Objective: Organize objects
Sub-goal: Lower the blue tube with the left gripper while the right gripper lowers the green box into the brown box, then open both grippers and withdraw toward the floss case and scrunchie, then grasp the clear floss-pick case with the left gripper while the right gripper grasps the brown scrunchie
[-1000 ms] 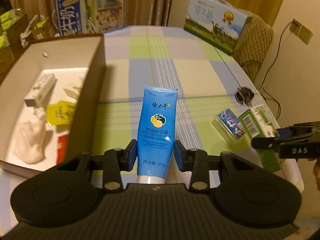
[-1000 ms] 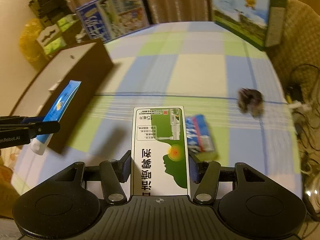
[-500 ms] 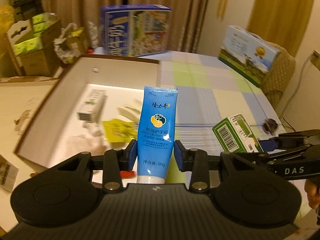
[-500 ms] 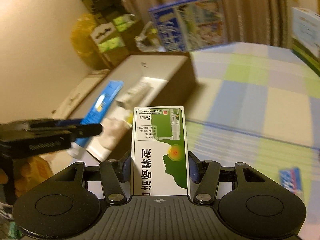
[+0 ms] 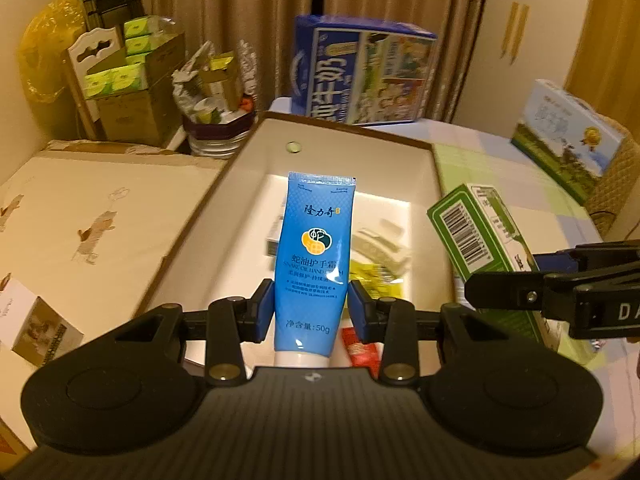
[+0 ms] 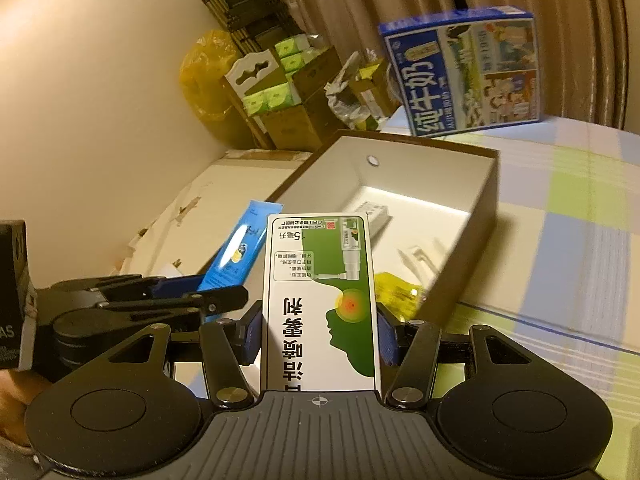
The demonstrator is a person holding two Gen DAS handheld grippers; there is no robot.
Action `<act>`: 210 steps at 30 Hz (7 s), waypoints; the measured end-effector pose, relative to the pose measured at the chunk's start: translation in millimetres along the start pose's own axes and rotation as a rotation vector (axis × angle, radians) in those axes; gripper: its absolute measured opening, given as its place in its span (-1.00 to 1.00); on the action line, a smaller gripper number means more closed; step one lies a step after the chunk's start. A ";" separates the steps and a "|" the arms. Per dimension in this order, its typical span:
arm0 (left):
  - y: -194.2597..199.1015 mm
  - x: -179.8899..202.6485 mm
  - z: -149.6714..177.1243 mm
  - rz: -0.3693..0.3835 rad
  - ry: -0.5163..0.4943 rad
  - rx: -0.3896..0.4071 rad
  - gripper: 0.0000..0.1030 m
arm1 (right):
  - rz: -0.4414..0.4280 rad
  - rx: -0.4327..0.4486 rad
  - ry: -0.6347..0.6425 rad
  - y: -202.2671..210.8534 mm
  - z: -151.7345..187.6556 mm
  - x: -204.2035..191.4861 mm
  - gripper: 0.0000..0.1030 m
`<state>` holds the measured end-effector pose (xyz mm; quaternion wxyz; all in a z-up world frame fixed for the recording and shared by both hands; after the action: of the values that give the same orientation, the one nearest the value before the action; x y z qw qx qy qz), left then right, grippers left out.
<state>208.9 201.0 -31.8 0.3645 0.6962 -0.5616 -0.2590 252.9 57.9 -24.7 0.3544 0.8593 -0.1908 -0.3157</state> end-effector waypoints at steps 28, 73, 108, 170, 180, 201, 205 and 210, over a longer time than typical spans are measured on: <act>-99.0 -42.6 -16.0 -0.025 -0.057 -0.163 -0.34 | 0.208 -0.116 -0.035 -88.9 -22.7 21.3 0.01; -59.5 -37.1 -16.3 0.036 -0.076 -0.152 0.65 | 0.214 -0.072 0.028 -44.4 -4.1 6.8 0.05; 9.1 46.5 44.8 0.074 -0.101 -0.162 0.74 | 0.198 -0.042 -0.094 64.9 87.7 34.2 0.06; -94.6 399.9 94.0 0.249 -0.303 -0.344 0.77 | 0.454 -0.042 -0.481 240.1 222.6 316.3 0.05; -115.2 420.4 88.9 0.225 -0.296 -0.330 0.77 | 0.465 -0.016 -0.482 239.5 215.8 329.9 0.05; -160.6 423.1 77.6 0.178 -0.320 -0.293 0.12 | 0.458 -0.003 -0.419 220.3 181.7 342.2 0.05; -163.0 408.8 71.3 0.160 -0.309 -0.276 0.07 | 0.446 -0.003 -0.409 213.2 174.7 346.9 0.05; -168.1 373.8 61.7 0.110 -0.257 -0.262 0.07 | 0.440 -0.006 -0.384 198.8 165.1 357.4 0.05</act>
<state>349.0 -157.9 -184.8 0.3911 0.5722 -0.6021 -0.3964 380.4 -354.3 -115.9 0.3743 0.7206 -0.4353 -0.3887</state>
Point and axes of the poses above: each gripper's, at about its wrist camera, not at the fingertips, and y roughly against the way its jaws point, x to its right, z to its underside, the point moved 5 cm from there along -y, roughly the way its jaws point, and after that the axes turned 6 degrees about -x, right-handed, at the moved point
